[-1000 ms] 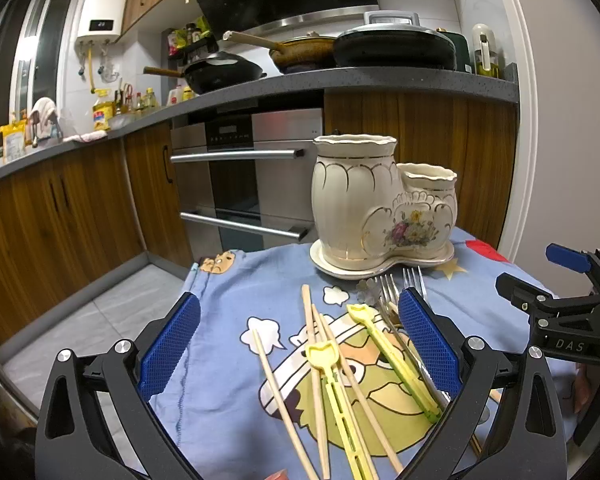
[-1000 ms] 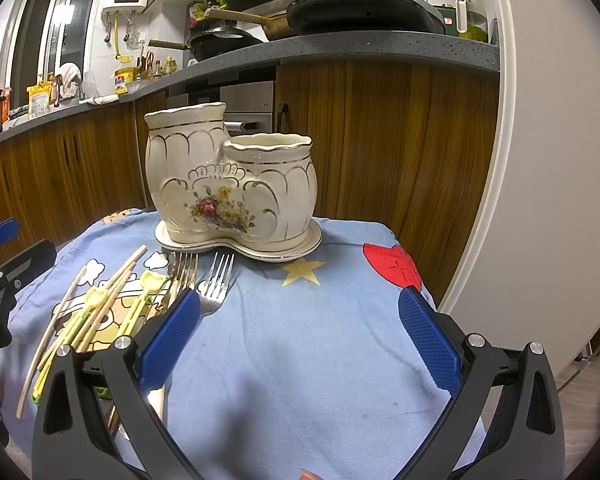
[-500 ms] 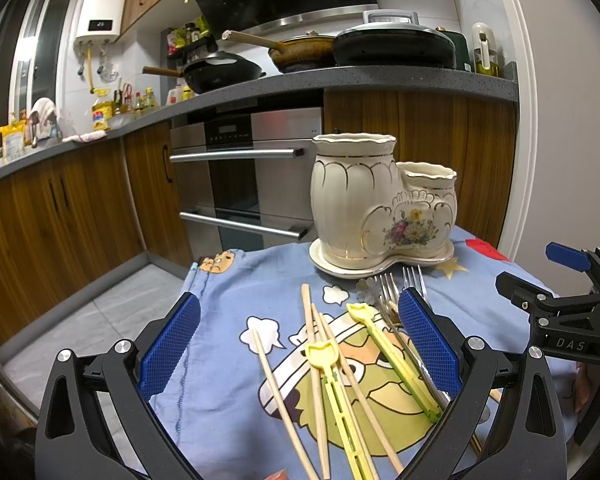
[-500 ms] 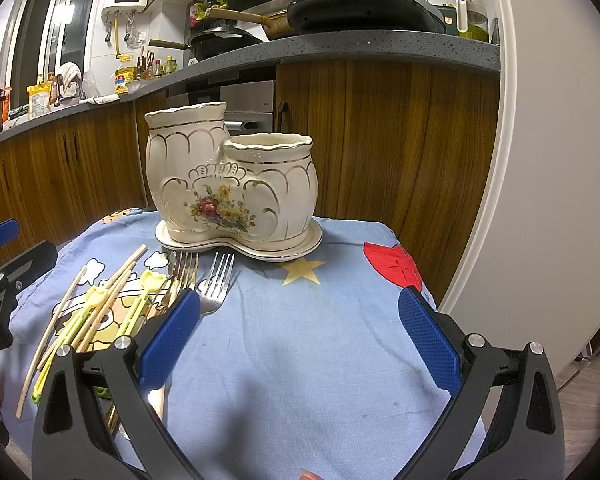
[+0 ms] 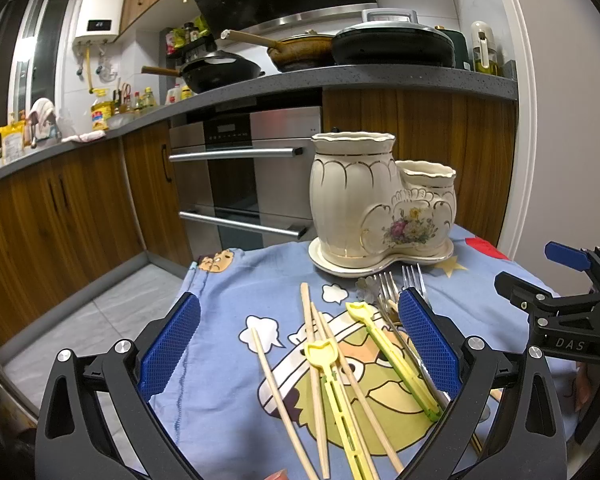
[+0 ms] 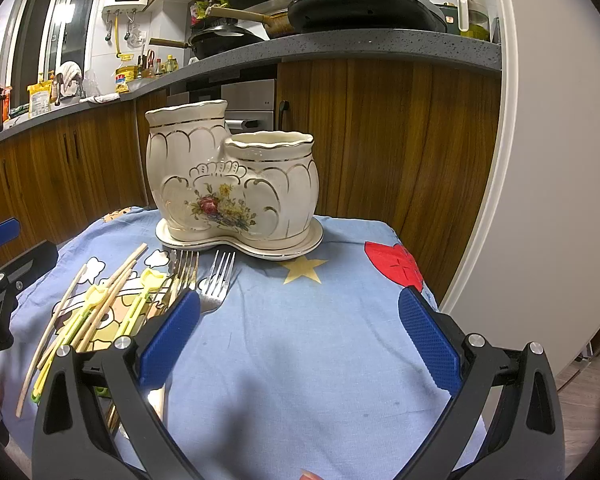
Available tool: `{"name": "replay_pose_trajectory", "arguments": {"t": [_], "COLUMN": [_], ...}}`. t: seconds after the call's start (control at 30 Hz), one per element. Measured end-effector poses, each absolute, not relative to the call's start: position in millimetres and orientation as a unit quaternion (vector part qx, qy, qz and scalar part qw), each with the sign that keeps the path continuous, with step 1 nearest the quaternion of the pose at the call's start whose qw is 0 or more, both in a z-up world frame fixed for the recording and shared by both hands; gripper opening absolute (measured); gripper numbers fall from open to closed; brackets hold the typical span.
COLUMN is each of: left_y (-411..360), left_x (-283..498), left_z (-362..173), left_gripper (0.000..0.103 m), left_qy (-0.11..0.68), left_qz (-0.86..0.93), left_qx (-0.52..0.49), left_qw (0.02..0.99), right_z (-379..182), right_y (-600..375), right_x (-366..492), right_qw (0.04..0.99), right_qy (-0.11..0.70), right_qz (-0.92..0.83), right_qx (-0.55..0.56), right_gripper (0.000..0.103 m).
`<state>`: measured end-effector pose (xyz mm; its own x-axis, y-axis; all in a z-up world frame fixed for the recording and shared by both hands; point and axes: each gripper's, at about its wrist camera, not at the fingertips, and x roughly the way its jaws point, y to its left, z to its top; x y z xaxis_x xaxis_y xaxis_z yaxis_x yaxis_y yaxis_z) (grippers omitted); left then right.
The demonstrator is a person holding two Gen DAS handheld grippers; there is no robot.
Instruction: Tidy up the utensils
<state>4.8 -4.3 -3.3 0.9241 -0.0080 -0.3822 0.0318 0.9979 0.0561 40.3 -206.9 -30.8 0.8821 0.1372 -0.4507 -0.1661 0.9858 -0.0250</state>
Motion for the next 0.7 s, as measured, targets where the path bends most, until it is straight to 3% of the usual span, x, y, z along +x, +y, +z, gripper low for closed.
{"name": "replay_pose_trajectory", "arguments": {"t": [0.4,0.7], "left_y": [-2.3,31.5], "left_x": [7.6,16.2], "left_z": [-9.9,-2.7], "left_gripper": [0.098,0.098], "left_qy": [0.200,0.239], "left_qz": [-0.015,0.003], "left_qx": [0.025,0.002], "left_qw": [0.979,0.971], "right_z": [-31.0,-30.2], "right_y": [-208.0,-208.2], "right_x": [40.4,49.6], "right_qw": [0.970,0.950], "right_qy": [0.233,0.289], "right_qz": [0.070,0.116], "right_qx": [-0.025,-0.016], "right_gripper": [0.098,0.098]}}
